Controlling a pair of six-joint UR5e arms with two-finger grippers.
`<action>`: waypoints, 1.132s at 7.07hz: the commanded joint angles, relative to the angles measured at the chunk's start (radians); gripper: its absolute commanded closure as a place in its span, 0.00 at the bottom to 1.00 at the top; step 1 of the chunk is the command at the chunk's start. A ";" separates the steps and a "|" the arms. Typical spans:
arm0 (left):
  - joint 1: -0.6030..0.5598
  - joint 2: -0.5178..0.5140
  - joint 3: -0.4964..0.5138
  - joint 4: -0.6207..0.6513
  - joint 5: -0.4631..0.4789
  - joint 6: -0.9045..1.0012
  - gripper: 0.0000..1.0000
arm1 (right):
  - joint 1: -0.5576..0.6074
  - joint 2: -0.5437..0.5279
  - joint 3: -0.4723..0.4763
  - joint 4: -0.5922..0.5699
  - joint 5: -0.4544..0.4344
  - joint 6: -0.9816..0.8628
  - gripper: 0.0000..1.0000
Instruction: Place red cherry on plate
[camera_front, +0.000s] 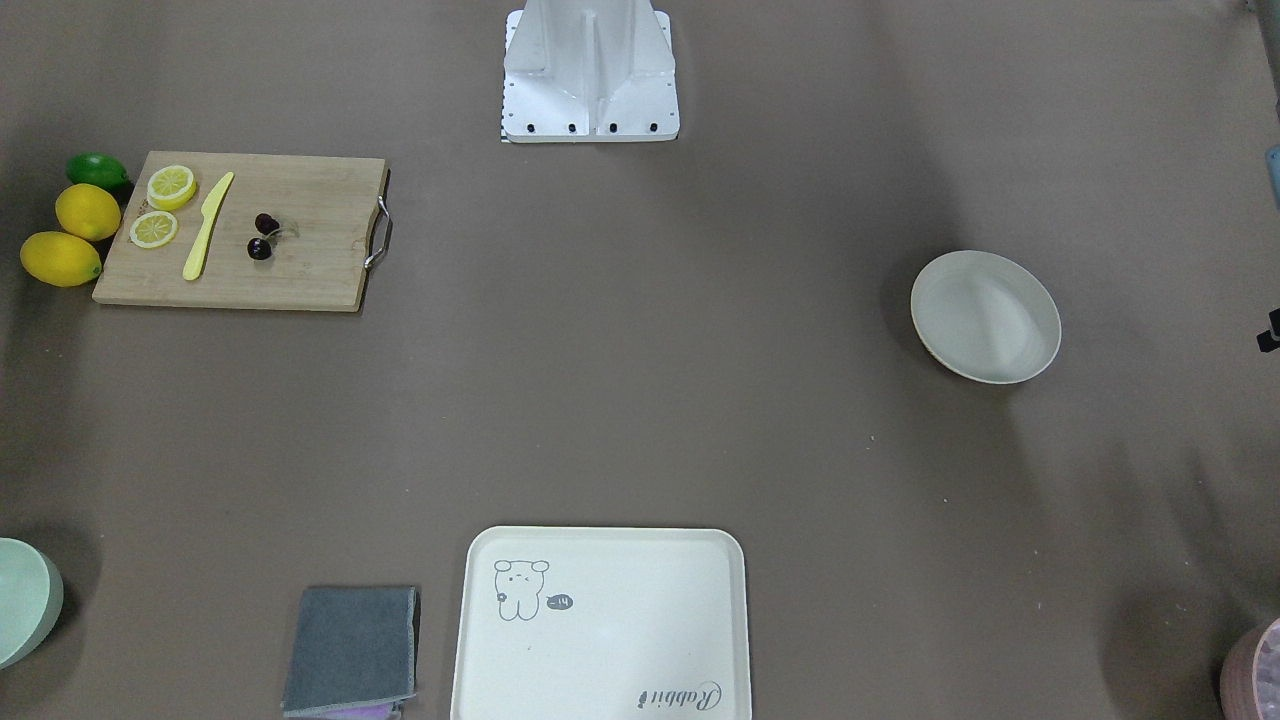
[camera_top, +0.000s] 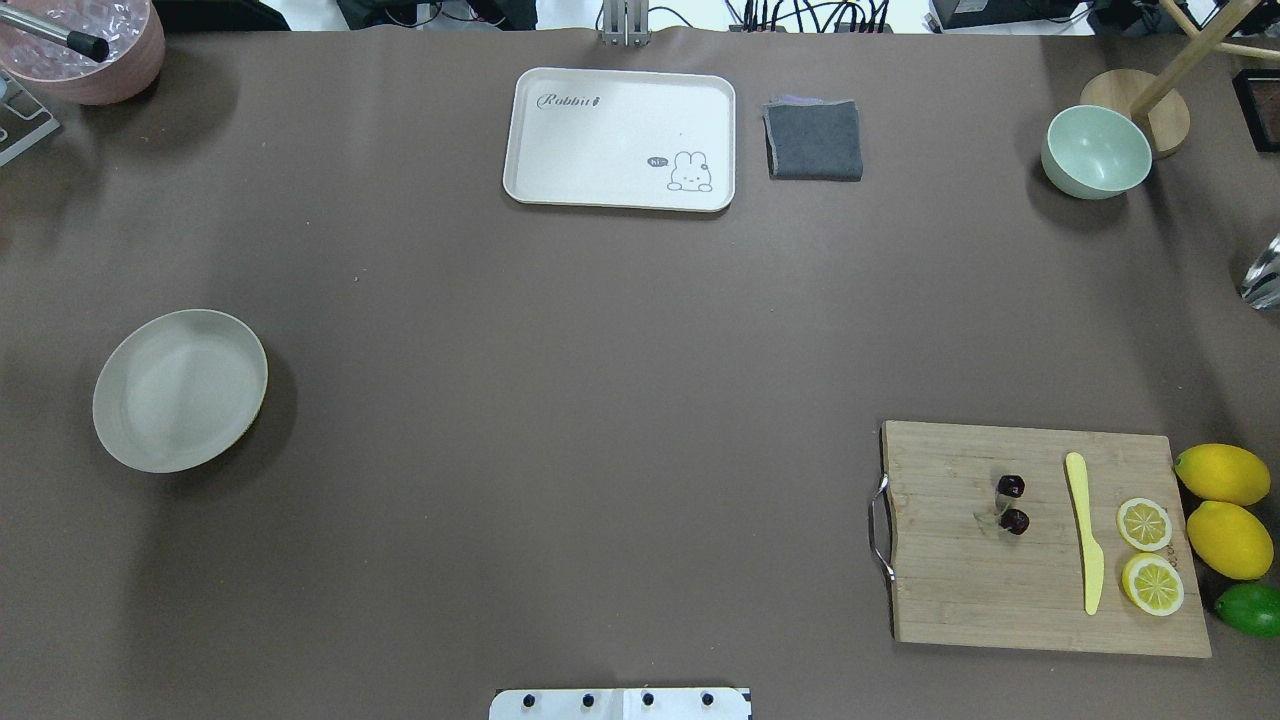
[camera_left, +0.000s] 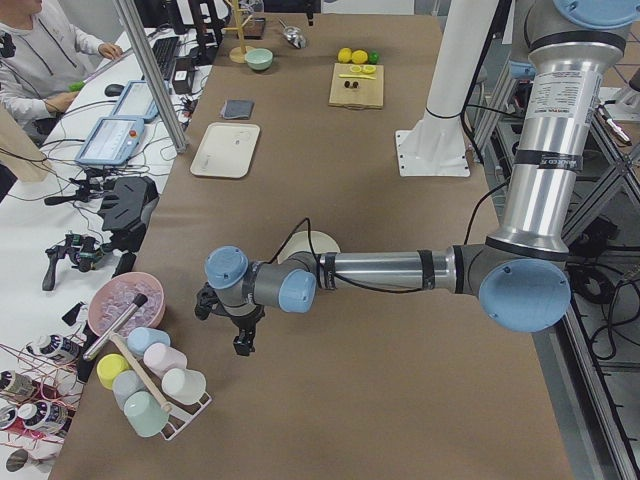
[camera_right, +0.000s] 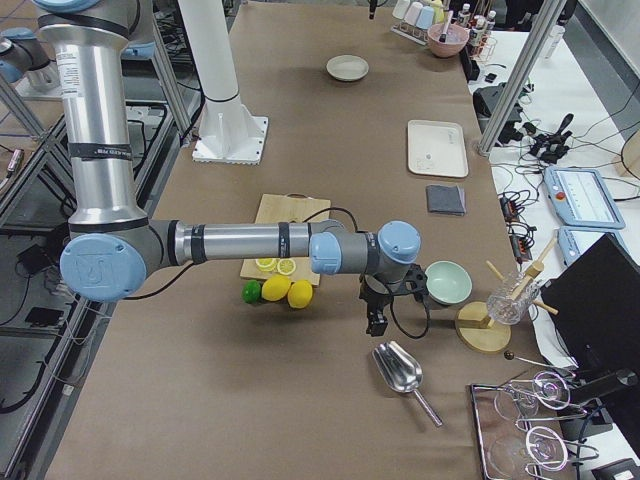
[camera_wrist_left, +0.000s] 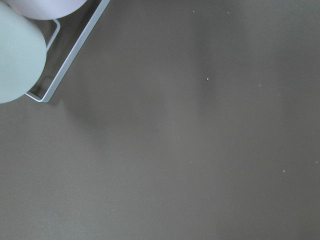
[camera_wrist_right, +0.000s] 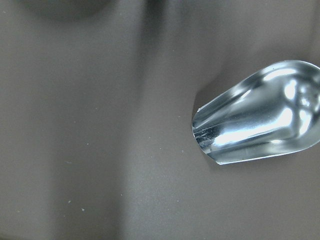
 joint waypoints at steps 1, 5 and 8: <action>0.000 -0.001 -0.008 0.002 0.002 0.000 0.02 | 0.002 -0.001 0.004 0.000 0.001 0.002 0.00; -0.011 -0.046 -0.094 0.140 -0.068 -0.009 0.02 | 0.000 -0.002 0.005 -0.002 0.004 0.002 0.00; 0.133 -0.027 -0.131 0.025 -0.173 -0.332 0.02 | 0.000 -0.001 -0.007 -0.003 0.010 0.003 0.00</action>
